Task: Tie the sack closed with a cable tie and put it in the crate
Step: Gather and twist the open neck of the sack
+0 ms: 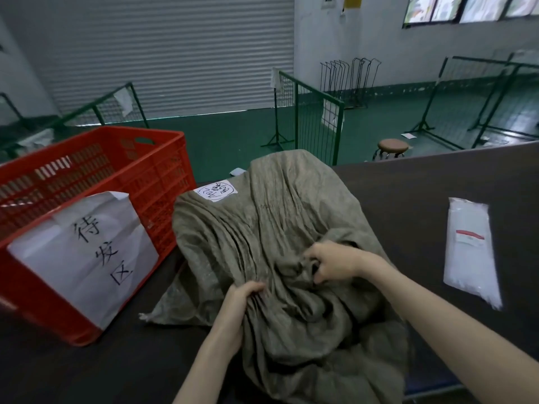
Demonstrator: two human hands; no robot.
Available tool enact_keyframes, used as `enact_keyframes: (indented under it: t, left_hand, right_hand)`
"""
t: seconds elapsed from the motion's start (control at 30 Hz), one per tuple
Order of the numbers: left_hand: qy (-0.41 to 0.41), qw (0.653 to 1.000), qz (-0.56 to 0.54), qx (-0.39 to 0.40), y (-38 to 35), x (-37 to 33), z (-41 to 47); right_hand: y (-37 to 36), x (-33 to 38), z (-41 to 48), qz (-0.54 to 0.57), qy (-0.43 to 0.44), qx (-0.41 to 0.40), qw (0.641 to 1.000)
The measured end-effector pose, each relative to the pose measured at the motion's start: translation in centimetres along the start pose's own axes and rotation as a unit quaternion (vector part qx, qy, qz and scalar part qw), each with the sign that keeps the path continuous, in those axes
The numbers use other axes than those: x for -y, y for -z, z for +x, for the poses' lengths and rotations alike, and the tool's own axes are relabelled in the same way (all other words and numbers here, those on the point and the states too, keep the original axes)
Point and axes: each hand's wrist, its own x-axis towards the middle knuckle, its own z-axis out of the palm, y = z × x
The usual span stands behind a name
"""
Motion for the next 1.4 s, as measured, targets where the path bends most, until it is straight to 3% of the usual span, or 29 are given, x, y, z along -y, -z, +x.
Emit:
enact_keyframes:
  t: [0.1,0.27,0.4,0.47,0.57,0.67,0.77,0.87,0.93,1.03,1.23,1.4]
  left_hand:
    - [0.035,0.999,-0.029,-0.014,-0.5,-0.1,-0.1]
    - [0.041,0.997,0.034,-0.061,-0.9,1.0,1.6]
    - [0.026,0.992,0.085,-0.086,-1.2,2.1,2.3]
    - [0.022,0.989,0.107,-0.104,-0.7,2.6,2.8]
    - [-0.010,0.986,0.116,-0.120,-0.5,2.8,3.1]
    - [-0.021,0.987,0.086,-0.133,-0.7,2.6,2.8]
    - [0.012,0.995,-0.018,-0.102,-0.7,1.9,2.2]
    - [0.076,0.994,-0.052,-0.063,-0.9,1.1,1.1]
    - [0.060,0.995,-0.083,-0.013,-0.7,0.8,1.1]
    - [0.044,0.994,-0.099,0.000,-0.8,0.5,1.4]
    - [0.091,0.992,-0.071,0.049,-2.5,0.8,1.0]
    - [0.108,0.990,-0.067,0.062,-3.8,0.1,2.0]
  right_hand:
    - [-2.1,-1.4,-1.4,-0.028,-0.021,0.095,0.995]
    - [-4.1,-1.5,-3.0,-0.022,-0.065,0.275,0.959]
    - [-2.9,0.3,-4.4,-0.004,-0.026,0.298,0.954]
    - [-1.5,2.1,-5.5,-0.007,0.003,0.248,0.969]
    - [0.1,4.1,-6.5,0.011,0.058,0.083,0.995]
    - [0.7,5.1,-5.9,0.077,0.080,-0.071,0.991]
    - [0.0,4.6,-3.7,0.107,0.047,-0.158,0.980]
    - [-1.9,2.9,-1.3,0.140,-0.005,-0.173,0.975]
    - [-3.5,1.7,-0.5,0.157,-0.040,-0.141,0.977]
    - [-5.9,0.9,-0.3,0.204,-0.060,-0.097,0.972]
    - [-8.2,2.0,-1.3,0.324,0.047,-0.206,0.922]
    - [-8.8,4.3,-2.0,0.311,0.104,-0.255,0.910]
